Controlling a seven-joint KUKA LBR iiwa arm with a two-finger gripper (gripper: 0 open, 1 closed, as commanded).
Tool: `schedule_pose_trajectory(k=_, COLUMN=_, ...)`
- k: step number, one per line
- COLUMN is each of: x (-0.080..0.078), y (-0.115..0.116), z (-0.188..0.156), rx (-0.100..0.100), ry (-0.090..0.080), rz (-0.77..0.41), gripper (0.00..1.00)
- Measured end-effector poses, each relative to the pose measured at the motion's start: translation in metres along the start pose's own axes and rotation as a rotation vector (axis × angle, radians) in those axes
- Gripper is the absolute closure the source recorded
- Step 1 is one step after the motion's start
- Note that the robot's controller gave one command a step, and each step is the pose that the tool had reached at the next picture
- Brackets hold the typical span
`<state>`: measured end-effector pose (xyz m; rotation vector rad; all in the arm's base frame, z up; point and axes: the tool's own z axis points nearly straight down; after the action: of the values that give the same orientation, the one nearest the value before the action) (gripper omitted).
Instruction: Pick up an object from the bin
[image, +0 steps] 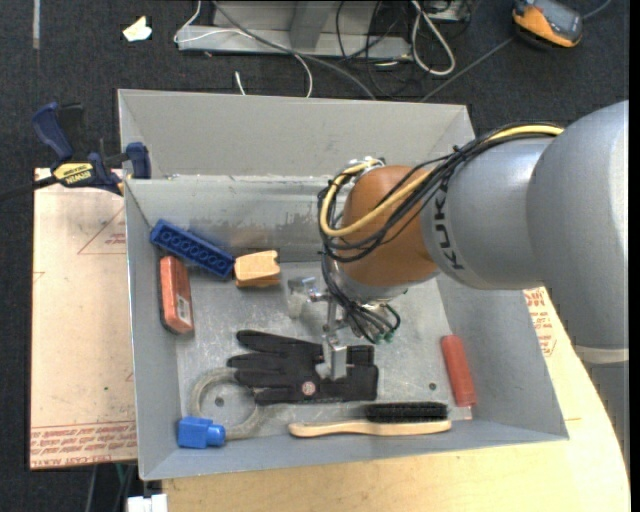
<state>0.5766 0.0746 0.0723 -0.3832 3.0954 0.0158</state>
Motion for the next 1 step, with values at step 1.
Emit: schedule_pose_trajectory(k=1, x=0.0092, y=-0.0149, z=0.0005, rx=0.000, ry=0.002, rz=0.013, gripper=0.00)
